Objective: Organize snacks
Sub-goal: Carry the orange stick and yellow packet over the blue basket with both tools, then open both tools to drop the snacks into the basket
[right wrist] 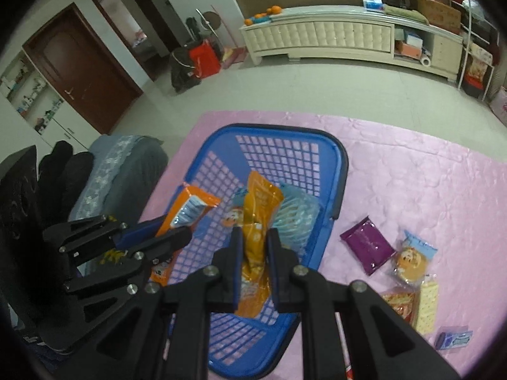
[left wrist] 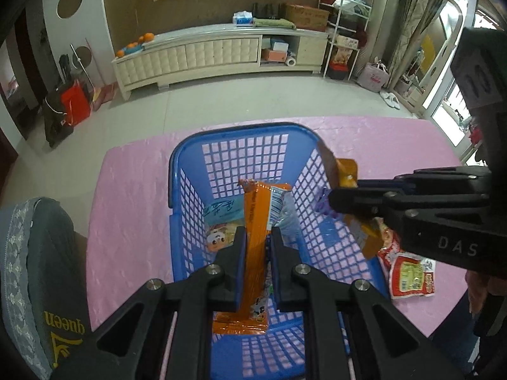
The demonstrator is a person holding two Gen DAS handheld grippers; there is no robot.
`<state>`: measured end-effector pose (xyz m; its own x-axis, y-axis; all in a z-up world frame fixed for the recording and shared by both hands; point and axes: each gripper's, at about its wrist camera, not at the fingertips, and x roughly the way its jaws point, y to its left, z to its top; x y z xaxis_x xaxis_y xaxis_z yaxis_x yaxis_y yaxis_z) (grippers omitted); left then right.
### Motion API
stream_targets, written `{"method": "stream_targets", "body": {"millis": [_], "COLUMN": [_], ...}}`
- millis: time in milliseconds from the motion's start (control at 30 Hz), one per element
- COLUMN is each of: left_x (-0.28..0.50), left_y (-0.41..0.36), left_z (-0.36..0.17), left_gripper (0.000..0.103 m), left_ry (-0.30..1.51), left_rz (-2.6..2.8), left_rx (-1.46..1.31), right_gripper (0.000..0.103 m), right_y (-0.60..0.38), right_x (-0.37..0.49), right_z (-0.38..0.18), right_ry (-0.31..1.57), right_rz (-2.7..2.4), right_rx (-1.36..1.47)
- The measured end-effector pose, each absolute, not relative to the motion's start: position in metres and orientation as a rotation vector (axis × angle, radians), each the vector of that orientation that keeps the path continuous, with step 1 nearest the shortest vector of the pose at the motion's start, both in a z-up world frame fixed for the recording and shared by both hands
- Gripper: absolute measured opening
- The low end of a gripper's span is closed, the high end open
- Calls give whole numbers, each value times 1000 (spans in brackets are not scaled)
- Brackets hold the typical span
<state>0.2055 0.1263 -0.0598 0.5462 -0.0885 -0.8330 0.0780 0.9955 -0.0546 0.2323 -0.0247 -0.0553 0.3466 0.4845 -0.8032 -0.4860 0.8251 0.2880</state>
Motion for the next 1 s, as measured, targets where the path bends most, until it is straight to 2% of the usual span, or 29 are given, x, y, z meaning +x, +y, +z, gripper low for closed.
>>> {"method": "stream_targets", "body": {"millis": [333, 433, 500, 533, 567, 600, 667, 767, 1000], "left_x": [225, 225, 228, 227, 226, 224, 221, 217, 197], "left_y": [126, 127, 126, 125, 125, 124, 124, 127, 114], "left_z": [-69, -66, -65, -64, -62, -60, -58, -54, -42], "left_gripper": [13, 15, 31, 47, 53, 54, 62, 67, 75], "left_ry": [992, 988, 981, 973, 966, 959, 955, 949, 923], "left_rz": [-107, -92, -79, -79, -80, -86, -83, -78, -92], "left_rx": [18, 24, 37, 38, 37, 36, 36, 30, 40], "right_gripper": [19, 23, 39, 43, 55, 66, 73, 82, 84], "right_y": [-21, -21, -19, -20, -21, -22, -27, -37, -62], "right_x": [252, 253, 253, 254, 255, 255, 253, 247, 230], "right_z": [-64, -65, -63, -63, -63, -63, -61, -57, -47], "right_ry": [1063, 1046, 1021, 1024, 1029, 1029, 1013, 1001, 972], "right_rz": [620, 591, 557, 553, 552, 549, 535, 514, 482], "right_rx": [6, -19, -49, -48, -42, -39, -47, -44, -42]}}
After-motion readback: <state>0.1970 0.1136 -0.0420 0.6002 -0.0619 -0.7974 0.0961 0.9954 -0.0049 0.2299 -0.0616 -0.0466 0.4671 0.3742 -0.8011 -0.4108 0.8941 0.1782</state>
